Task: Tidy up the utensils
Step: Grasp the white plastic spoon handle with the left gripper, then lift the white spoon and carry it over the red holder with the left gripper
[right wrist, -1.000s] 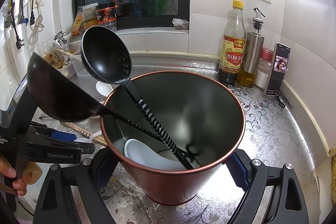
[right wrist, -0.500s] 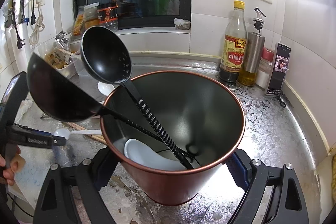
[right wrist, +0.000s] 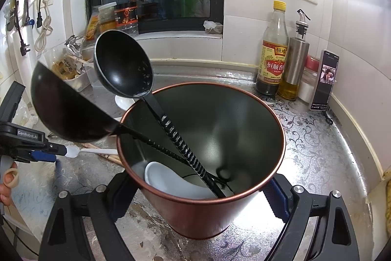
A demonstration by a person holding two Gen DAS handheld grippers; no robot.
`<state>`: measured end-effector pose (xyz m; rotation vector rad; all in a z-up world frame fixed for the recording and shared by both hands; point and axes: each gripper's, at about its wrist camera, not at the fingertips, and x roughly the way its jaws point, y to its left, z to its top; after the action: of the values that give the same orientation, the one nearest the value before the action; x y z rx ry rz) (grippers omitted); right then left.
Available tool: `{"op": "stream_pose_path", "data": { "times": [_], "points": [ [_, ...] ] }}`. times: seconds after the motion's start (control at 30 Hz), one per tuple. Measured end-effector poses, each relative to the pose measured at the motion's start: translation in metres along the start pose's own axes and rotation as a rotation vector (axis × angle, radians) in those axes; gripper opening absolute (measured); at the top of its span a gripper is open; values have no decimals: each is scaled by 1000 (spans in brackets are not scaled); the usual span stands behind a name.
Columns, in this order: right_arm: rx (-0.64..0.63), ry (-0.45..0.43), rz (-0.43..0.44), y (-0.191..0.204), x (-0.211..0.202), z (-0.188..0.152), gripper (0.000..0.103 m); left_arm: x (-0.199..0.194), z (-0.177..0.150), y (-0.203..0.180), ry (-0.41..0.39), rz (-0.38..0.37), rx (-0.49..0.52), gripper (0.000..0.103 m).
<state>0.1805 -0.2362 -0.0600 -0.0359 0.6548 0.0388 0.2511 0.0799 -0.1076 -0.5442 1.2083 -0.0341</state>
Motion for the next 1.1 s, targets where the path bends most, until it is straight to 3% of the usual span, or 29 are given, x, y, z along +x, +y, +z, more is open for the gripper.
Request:
{"op": "stream_pose_path", "data": {
  "times": [0.17,0.4,0.8,1.1],
  "points": [
    [-1,0,1,0,0,0,92,0,5,8,22,-93,-67,30],
    [0,0,0,0,0,0,92,2,3,0,12,-106,-138,8],
    [-1,0,0,1,1,1,92,-1,0,5,-16,-84,-142,2],
    [0,0,0,1,0,0,92,-24,-1,-7,-99,-106,-80,2]
  ]
}}
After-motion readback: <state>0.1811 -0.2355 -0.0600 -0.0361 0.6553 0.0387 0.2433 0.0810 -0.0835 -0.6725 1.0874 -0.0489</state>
